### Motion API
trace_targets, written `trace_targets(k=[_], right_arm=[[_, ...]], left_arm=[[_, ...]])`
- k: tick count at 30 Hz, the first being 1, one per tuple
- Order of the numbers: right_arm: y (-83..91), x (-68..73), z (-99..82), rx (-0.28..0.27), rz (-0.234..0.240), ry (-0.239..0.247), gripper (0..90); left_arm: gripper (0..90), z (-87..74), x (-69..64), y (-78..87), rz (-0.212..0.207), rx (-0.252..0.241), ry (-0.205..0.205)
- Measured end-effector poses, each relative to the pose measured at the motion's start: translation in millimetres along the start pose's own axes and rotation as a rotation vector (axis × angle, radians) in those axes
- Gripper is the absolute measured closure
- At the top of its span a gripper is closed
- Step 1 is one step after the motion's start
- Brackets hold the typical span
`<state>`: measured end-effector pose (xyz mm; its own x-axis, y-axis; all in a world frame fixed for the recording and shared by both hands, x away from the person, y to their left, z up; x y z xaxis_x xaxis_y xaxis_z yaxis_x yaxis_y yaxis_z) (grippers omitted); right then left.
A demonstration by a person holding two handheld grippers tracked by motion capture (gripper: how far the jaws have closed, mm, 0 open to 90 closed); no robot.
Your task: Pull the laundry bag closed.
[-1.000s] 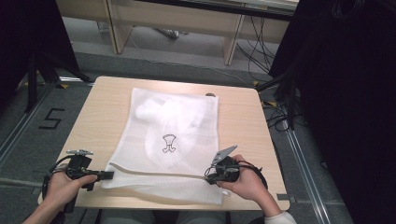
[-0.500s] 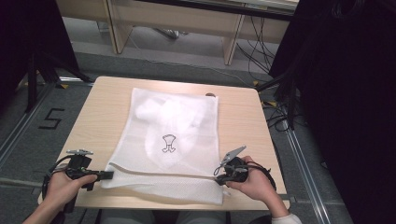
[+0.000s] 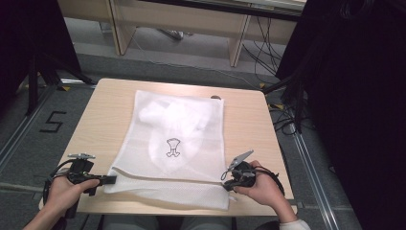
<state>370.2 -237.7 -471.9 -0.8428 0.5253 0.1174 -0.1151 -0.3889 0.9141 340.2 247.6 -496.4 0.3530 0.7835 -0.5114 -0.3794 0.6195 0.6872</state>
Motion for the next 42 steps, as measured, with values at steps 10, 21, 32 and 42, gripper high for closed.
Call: trace_targets(k=[10,21,32,42], right_arm=[[-1.7,-2.8,-1.0,-0.001,-0.011,0.009,81.8],[2.0,-7.3,-6.0,-0.064,-0.075,-0.032,81.5],[6.5,-15.4,-5.6,-0.191,-0.194,-0.142,74.8],[10.5,-19.1,-8.0,-0.260,-0.225,-0.208,65.7]], left_arm=[[85.5,-0.7,-0.1,-1.2,0.014,-0.010,-0.001],[81.2,-2.7,1.9,-3.1,0.097,0.020,-0.087],[56.5,-1.2,0.8,6.6,0.143,-0.022,-0.112],[37.4,5.5,6.6,16.8,0.188,-0.267,-0.083]])
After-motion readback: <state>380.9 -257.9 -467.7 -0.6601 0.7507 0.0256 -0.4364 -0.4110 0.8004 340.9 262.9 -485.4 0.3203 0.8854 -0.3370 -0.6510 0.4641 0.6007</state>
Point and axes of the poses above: each handheld gripper's, and its own axes: y roughly backward along the jaws, z roughly out of its top, x roughly to its left, the point moved 1 cm from there along -y, roughly forward along the jaws, and after that the axes turned 3 degrees about y, right-handed, at the moved point
